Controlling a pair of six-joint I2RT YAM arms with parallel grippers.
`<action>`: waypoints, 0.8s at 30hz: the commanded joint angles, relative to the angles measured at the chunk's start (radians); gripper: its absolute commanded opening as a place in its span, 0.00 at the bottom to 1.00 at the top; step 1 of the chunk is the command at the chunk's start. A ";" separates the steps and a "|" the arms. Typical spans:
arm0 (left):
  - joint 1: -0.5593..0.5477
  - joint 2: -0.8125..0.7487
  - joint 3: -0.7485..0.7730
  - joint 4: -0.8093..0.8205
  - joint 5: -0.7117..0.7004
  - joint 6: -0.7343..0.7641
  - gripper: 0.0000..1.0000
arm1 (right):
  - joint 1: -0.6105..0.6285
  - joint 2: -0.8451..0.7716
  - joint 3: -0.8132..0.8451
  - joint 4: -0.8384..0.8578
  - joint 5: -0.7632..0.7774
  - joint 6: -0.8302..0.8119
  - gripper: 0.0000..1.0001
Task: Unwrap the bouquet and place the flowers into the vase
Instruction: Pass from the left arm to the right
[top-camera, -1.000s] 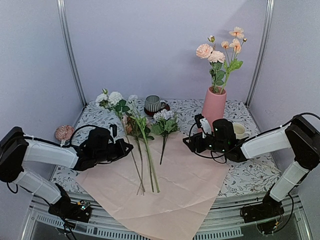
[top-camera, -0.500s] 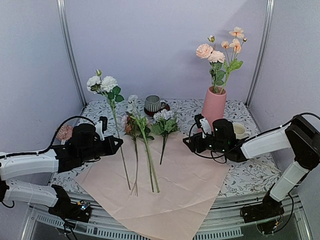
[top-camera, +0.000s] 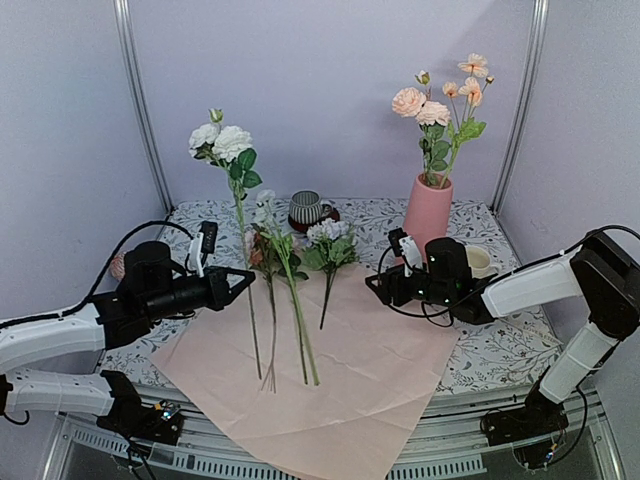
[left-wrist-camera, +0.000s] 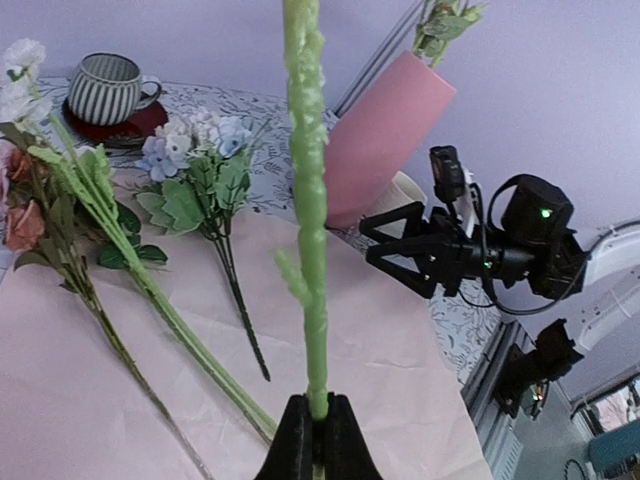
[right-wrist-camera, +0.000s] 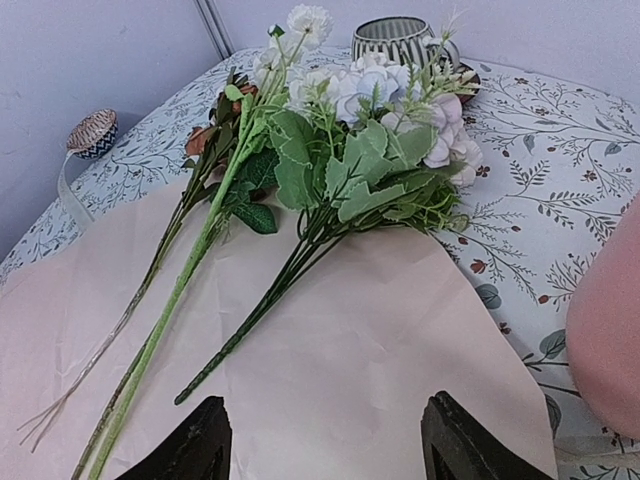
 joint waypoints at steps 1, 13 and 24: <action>-0.010 0.001 -0.029 0.135 0.148 0.047 0.00 | 0.012 -0.029 0.000 0.019 -0.040 -0.006 0.67; -0.037 0.023 -0.003 0.163 0.211 0.121 0.00 | 0.038 -0.138 -0.021 0.038 -0.127 0.024 0.68; -0.071 0.051 0.001 0.198 0.230 0.148 0.00 | 0.039 -0.272 -0.006 -0.067 -0.120 0.116 0.88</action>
